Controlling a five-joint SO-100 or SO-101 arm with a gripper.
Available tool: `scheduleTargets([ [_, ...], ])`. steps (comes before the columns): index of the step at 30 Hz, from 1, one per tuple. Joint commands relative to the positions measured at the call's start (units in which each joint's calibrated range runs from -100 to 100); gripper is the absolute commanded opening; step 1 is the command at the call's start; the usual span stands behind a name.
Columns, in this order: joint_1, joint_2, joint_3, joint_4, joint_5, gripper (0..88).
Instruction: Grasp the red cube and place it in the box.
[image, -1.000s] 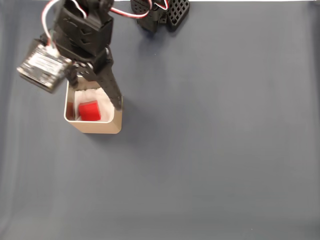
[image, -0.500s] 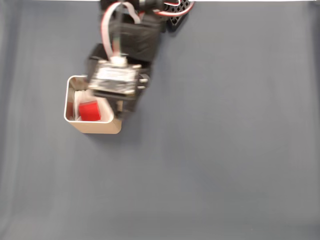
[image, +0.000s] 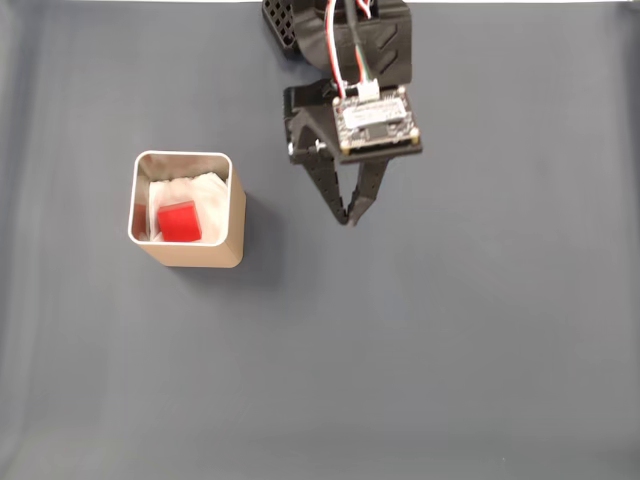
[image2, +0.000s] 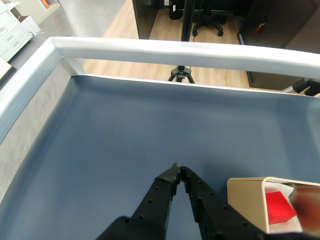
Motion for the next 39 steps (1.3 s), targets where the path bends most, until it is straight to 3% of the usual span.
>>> scheduleTargets([
  [1,-0.4,-7.1,7.6,-2.9,0.3,0.3],
  [12,2.9,-27.5,36.6,-4.4,1.0,0.3],
  [23,6.2,-41.6,54.5,-3.8,1.6,0.3],
  [39,7.9,-48.5,56.1,13.5,0.8,0.3],
])
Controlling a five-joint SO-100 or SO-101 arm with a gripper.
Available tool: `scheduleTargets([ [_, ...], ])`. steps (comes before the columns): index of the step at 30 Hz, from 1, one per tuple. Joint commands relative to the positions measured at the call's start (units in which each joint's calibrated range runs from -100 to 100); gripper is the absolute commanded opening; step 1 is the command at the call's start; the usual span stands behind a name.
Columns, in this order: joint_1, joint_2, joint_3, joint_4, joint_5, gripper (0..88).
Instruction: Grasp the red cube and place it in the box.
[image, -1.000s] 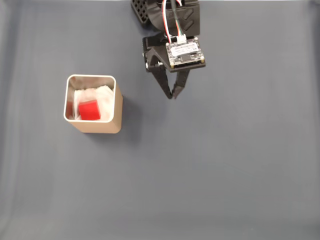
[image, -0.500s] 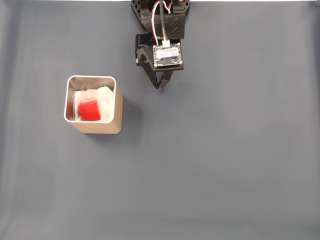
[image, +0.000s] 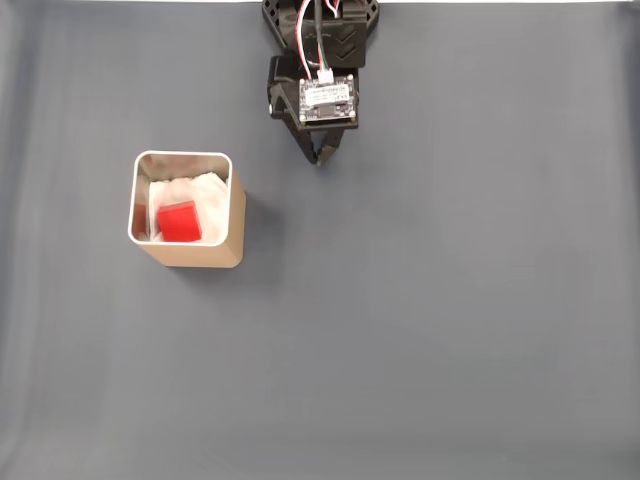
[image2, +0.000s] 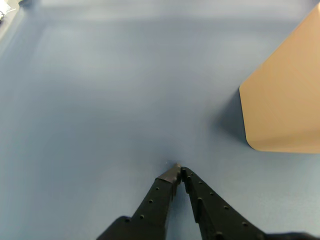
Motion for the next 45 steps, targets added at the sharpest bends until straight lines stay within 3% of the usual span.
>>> scheduleTargets([
  [1,1.1,-0.6,0.6,4.3,0.8,0.3],
  [8,0.9,-0.7,0.6,14.1,3.3,0.3],
  [16,1.2,-0.7,0.6,15.0,-0.7,0.9],
  [45,-2.6,-0.7,0.6,15.1,-0.4,0.9],
])
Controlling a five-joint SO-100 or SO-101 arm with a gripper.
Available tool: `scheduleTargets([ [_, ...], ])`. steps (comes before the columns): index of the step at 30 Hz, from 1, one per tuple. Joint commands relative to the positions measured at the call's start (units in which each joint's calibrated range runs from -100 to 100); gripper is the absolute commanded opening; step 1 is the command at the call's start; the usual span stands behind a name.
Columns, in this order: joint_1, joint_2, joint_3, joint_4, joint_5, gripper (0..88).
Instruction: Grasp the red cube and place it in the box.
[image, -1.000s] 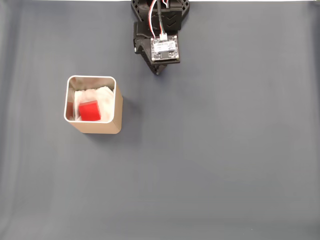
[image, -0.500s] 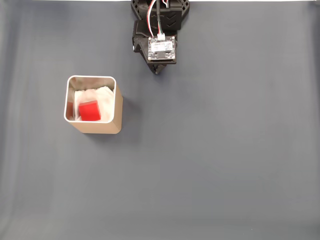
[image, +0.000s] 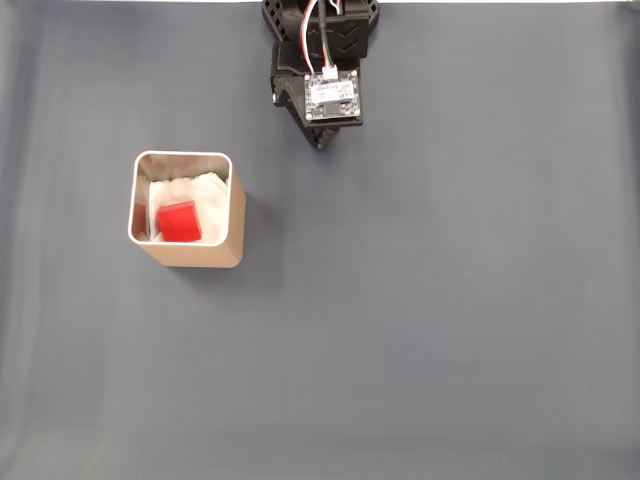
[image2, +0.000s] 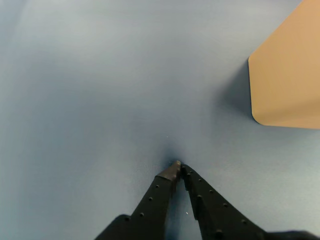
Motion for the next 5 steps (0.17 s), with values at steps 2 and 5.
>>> scheduleTargets([
  [2,-0.4,-0.2,0.6,1.1,-0.3,0.9],
  [5,-0.4,-0.2,0.6,1.1,-0.3,0.9],
])
